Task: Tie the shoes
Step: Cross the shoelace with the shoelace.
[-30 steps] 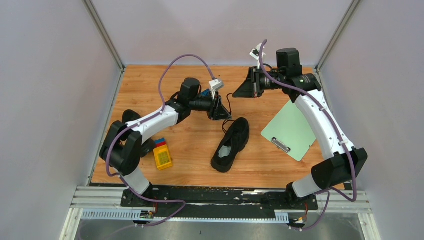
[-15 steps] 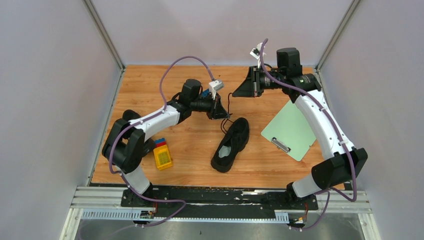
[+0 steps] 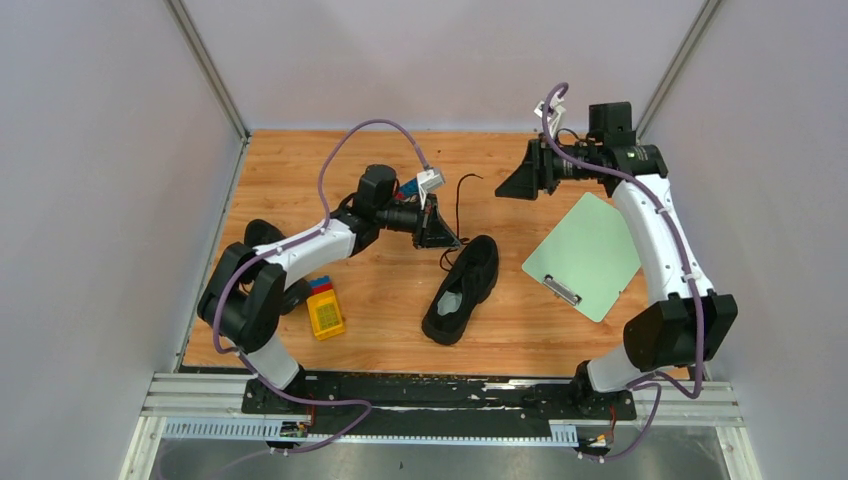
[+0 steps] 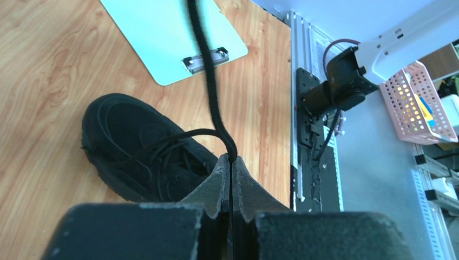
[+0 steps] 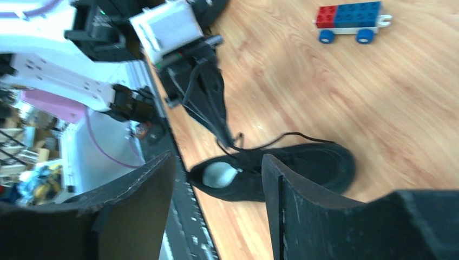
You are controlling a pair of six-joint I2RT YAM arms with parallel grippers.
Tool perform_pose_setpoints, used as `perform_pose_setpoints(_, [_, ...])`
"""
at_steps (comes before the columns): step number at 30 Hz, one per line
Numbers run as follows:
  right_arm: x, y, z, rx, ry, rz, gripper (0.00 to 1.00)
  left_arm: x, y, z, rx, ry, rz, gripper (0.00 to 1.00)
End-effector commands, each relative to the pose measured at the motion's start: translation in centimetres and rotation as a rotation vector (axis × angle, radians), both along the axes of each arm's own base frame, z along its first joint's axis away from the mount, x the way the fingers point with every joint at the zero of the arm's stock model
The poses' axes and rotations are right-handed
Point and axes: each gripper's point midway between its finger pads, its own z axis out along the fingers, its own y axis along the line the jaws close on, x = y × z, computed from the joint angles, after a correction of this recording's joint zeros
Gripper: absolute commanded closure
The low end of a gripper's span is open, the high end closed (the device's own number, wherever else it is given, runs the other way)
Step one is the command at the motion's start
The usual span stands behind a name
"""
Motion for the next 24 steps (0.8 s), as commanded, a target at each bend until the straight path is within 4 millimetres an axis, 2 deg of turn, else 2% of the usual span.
perform_pose_setpoints(1, [-1.7,-1.7,-2.4,-0.087,-0.222,0.180,0.39,-1.4,0.2,2.4,-0.084,-0.055,-0.053,1.00])
perform_pose_setpoints(5, [-2.3,-2.6,-7.1,-0.220,-0.385,0.252,0.40,-1.3,0.4,2.8,-0.103,-0.023,-0.020,1.00])
perform_pose_setpoints(9, [-2.2,-2.7,-10.6,-0.336,-0.574,0.300,0.40,-1.4,0.5,2.7,-0.129,0.040,0.009,1.00])
perform_pose_setpoints(13, [-2.3,-1.1,-12.7,-0.375,-0.673,0.391,0.40,-1.5,0.6,2.3,-0.129,0.055,0.018,1.00])
perform_pose_setpoints(20, [0.1,2.5,-15.2,-0.352,-0.623,0.398,0.45,-1.4,0.5,2.0,-0.130,0.075,0.020,1.00])
perform_pose_setpoints(24, [0.2,4.1,-15.9,-0.334,-0.618,0.421,0.48,-1.4,0.5,1.7,-0.127,0.083,0.022,1.00])
